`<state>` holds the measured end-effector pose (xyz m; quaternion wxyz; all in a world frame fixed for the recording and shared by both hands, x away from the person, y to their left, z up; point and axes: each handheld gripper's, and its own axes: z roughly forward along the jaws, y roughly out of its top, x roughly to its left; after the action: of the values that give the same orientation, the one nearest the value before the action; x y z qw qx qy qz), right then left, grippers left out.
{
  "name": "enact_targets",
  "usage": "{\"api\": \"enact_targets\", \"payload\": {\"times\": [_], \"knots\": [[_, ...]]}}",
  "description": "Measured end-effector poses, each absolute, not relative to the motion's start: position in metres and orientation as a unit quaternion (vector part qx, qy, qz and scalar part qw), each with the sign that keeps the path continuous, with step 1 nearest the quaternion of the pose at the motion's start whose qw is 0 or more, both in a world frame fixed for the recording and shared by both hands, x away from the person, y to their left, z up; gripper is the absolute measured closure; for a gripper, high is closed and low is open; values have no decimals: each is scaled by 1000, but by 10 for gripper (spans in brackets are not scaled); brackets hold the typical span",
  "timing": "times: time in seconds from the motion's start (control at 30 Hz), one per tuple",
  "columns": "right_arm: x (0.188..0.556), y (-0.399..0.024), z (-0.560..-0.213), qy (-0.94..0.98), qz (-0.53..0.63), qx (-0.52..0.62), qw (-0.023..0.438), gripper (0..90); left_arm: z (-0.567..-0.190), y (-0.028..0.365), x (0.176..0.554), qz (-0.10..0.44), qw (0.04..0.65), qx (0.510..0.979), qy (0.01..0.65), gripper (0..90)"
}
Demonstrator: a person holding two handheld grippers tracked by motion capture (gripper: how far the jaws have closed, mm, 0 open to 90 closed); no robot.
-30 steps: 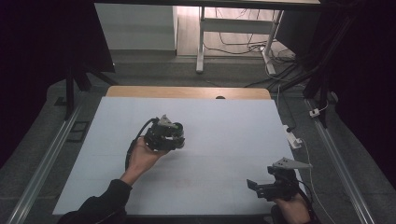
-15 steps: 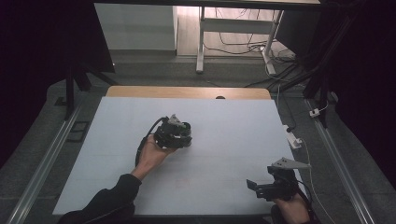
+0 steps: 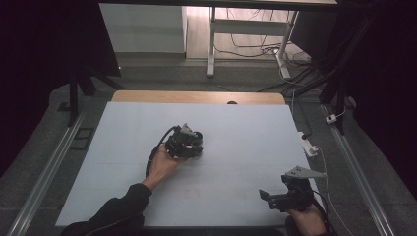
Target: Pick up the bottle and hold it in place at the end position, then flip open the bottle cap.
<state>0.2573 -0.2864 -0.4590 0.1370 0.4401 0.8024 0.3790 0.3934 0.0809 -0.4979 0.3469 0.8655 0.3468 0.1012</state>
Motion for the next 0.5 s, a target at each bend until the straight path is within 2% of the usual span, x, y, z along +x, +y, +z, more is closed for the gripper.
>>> {"api": "enact_targets", "payload": {"times": [0.5], "knots": [[256,-286,-458,806,378,434,140,0,-500,79,391,111,347,866,343,535]]}}
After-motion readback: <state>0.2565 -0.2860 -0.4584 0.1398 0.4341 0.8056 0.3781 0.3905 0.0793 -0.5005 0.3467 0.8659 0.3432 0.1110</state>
